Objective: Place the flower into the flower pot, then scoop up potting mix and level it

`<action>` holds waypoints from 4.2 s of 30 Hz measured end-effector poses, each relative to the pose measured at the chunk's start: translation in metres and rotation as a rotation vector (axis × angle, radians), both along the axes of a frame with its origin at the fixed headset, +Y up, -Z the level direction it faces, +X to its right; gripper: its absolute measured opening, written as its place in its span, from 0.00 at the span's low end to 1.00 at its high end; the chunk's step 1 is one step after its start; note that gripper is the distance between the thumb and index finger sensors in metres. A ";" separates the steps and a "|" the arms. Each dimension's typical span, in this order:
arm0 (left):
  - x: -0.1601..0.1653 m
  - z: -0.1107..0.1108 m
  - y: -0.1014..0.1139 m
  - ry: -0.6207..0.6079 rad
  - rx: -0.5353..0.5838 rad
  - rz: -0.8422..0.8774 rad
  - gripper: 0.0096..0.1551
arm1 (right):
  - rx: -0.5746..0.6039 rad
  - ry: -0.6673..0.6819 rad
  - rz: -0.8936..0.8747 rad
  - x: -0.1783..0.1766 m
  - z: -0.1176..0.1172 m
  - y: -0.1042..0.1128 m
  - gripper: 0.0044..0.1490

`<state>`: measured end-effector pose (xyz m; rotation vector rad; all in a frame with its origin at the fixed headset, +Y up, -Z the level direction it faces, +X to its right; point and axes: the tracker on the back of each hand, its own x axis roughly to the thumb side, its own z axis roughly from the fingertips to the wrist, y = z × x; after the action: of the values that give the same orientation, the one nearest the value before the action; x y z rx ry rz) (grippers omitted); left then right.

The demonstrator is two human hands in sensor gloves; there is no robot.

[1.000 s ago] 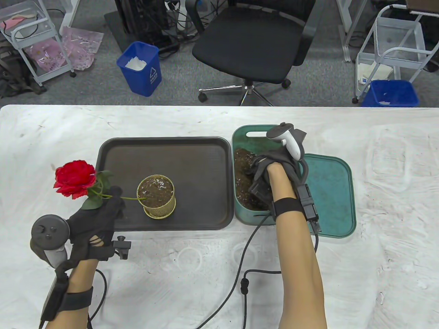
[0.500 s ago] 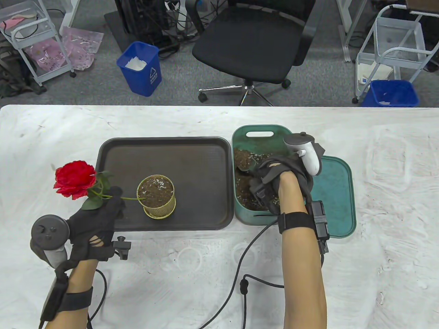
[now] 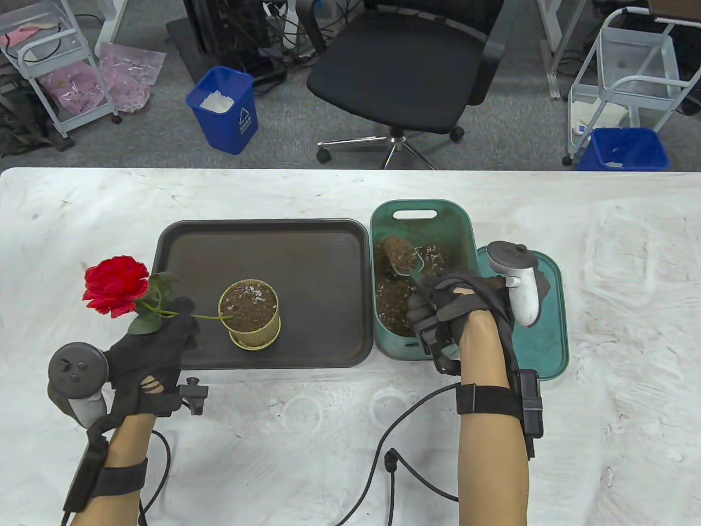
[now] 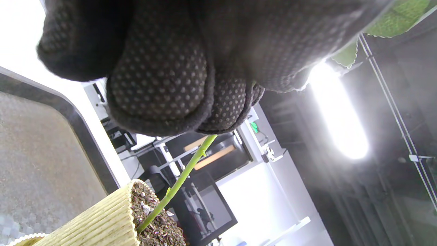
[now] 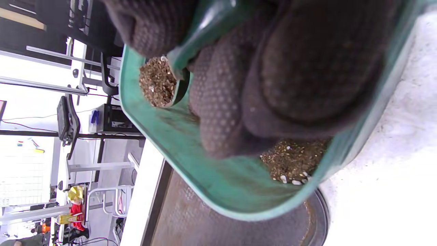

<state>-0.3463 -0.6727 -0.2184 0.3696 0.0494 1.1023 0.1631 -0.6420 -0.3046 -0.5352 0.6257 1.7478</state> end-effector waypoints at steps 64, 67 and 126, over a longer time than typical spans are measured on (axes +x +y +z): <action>0.004 0.000 0.000 -0.014 0.006 -0.008 0.23 | 0.759 0.476 0.930 -0.247 0.061 0.008 0.31; 0.004 0.000 0.000 -0.014 0.006 -0.008 0.23 | 0.804 0.492 0.955 -0.249 0.063 0.006 0.31; 0.005 0.001 0.000 -0.007 0.021 -0.051 0.23 | 0.332 0.205 1.272 -0.066 0.013 0.072 0.31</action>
<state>-0.3412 -0.6725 -0.2173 0.3841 0.0217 1.0544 0.0967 -0.5699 -0.2913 -0.5537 0.0451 3.0555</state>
